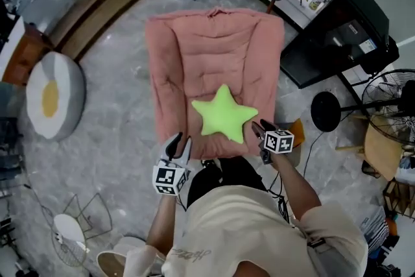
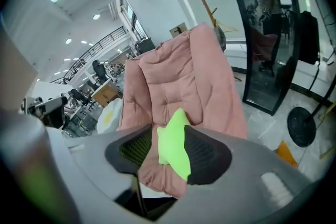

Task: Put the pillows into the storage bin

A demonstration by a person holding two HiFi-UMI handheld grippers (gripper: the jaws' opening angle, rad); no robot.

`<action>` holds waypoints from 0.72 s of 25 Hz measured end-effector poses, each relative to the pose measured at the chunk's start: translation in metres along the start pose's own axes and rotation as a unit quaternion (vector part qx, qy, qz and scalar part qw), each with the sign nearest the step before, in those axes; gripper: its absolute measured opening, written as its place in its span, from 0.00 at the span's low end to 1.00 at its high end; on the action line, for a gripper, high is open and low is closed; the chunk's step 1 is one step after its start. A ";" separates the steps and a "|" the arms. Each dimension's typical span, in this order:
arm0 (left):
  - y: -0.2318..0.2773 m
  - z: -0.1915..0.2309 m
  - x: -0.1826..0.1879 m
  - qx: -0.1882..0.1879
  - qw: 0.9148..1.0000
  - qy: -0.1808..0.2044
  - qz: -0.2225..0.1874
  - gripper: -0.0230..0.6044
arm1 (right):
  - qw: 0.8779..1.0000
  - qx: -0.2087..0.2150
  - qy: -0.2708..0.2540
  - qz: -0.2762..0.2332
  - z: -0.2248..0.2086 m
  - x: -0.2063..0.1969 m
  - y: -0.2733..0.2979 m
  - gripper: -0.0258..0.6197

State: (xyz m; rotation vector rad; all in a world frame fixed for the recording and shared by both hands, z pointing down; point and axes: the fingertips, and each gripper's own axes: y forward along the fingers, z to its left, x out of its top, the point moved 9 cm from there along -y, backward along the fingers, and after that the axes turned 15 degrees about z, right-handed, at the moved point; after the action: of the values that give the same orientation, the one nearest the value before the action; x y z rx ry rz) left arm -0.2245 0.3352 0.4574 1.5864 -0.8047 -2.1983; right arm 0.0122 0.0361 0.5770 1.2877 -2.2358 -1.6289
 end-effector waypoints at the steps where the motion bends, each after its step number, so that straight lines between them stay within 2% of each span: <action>1: 0.002 0.002 0.001 0.006 1.000 -0.003 0.008 0.24 | 1.000 0.011 -0.002 0.003 0.000 0.011 0.012 0.35; 5: 0.018 0.008 0.005 0.020 0.999 -0.020 0.030 0.24 | 0.999 0.041 -0.009 0.026 -0.007 0.045 0.070 0.35; 13: 0.056 0.016 0.030 0.040 0.996 -0.056 0.052 0.25 | 0.994 0.050 -0.005 0.099 -0.026 0.090 0.169 0.40; 18: 0.085 0.021 0.039 0.040 0.995 -0.068 0.064 0.26 | 0.990 0.055 0.035 0.127 -0.041 0.111 0.212 0.40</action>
State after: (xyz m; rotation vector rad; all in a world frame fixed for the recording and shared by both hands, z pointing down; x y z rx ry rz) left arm -0.2631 0.2517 0.4835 1.3898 -1.0169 -2.2249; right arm -0.1581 -0.0522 0.7252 1.0133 -2.3618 -1.3675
